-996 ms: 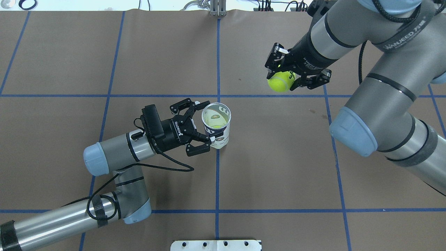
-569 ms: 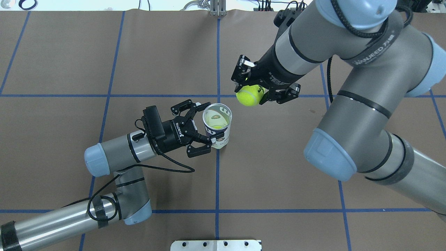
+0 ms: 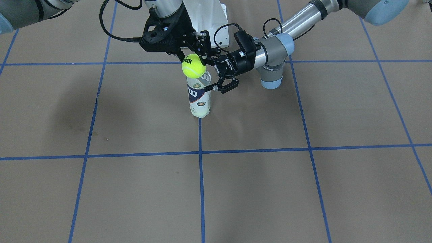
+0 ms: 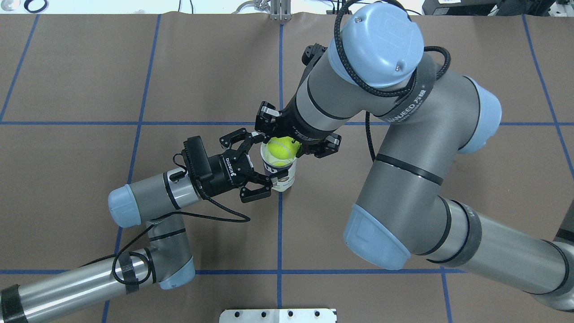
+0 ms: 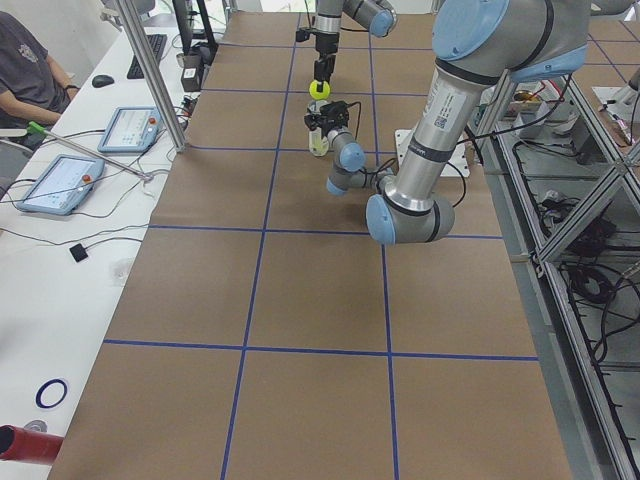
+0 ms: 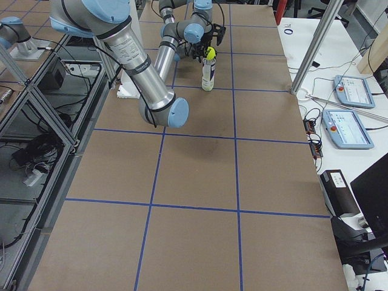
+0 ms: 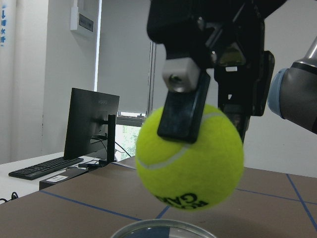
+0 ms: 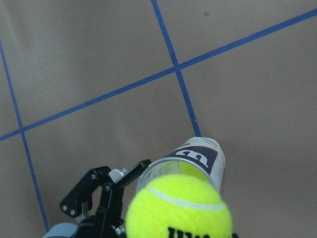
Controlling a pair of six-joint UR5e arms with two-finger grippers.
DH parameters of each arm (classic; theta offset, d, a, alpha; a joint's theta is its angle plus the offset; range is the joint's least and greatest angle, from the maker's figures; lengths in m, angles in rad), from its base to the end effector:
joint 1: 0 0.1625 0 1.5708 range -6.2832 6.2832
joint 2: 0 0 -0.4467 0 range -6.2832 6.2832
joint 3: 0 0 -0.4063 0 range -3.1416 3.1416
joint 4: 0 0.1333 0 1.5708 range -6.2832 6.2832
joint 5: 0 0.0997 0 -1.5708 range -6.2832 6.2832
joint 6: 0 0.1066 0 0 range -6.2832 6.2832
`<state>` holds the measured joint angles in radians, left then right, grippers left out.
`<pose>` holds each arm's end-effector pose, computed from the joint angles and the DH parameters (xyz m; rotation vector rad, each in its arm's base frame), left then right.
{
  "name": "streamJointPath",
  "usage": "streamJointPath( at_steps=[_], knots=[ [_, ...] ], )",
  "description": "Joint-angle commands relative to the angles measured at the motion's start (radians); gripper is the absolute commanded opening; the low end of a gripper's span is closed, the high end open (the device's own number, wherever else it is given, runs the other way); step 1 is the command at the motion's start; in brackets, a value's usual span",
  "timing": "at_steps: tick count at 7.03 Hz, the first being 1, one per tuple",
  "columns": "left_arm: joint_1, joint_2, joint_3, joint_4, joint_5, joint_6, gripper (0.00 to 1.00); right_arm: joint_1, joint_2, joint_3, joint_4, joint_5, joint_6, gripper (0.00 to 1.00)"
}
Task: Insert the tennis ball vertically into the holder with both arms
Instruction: 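Carry the Wilson 3 ball with the right gripper above the tube opening, then open the right gripper to drop the second ball into the tube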
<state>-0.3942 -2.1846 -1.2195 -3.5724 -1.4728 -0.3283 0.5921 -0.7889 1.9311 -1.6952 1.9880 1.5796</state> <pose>0.5612 -0.3891 0.2777 1.7019 1.5214 0.3387 -0.4633 -0.4202 0.0763 -0.0763 -1.0727 0.3301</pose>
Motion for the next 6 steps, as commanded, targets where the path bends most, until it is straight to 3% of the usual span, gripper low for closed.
streamJointPath(
  at_steps=[1, 2, 4, 5, 6],
  knots=[
    [0.0, 0.002, 0.0, 0.0, 0.0, 0.0, 0.96, -0.006, 0.01, -0.027, 0.002, -0.008, -0.003, 0.0],
    [0.0, 0.002, 0.0, 0.0, 0.0, 0.0, 0.94, -0.006, 0.011, -0.034, 0.003, -0.008, -0.009, 0.0],
    [0.0, 0.003, 0.0, 0.0, 0.0, 0.0, 0.9, -0.006, 0.014, -0.035, 0.003, -0.008, -0.01, 0.15],
    [0.002, 0.003, 0.0, 0.0, 0.0, 0.0, 0.9, -0.006, 0.014, -0.035, 0.003, -0.008, -0.012, 0.49],
    [0.002, 0.003, 0.0, 0.0, 0.0, 0.0, 0.9, -0.006, 0.016, -0.035, 0.003, -0.008, -0.013, 0.98]
  ],
)
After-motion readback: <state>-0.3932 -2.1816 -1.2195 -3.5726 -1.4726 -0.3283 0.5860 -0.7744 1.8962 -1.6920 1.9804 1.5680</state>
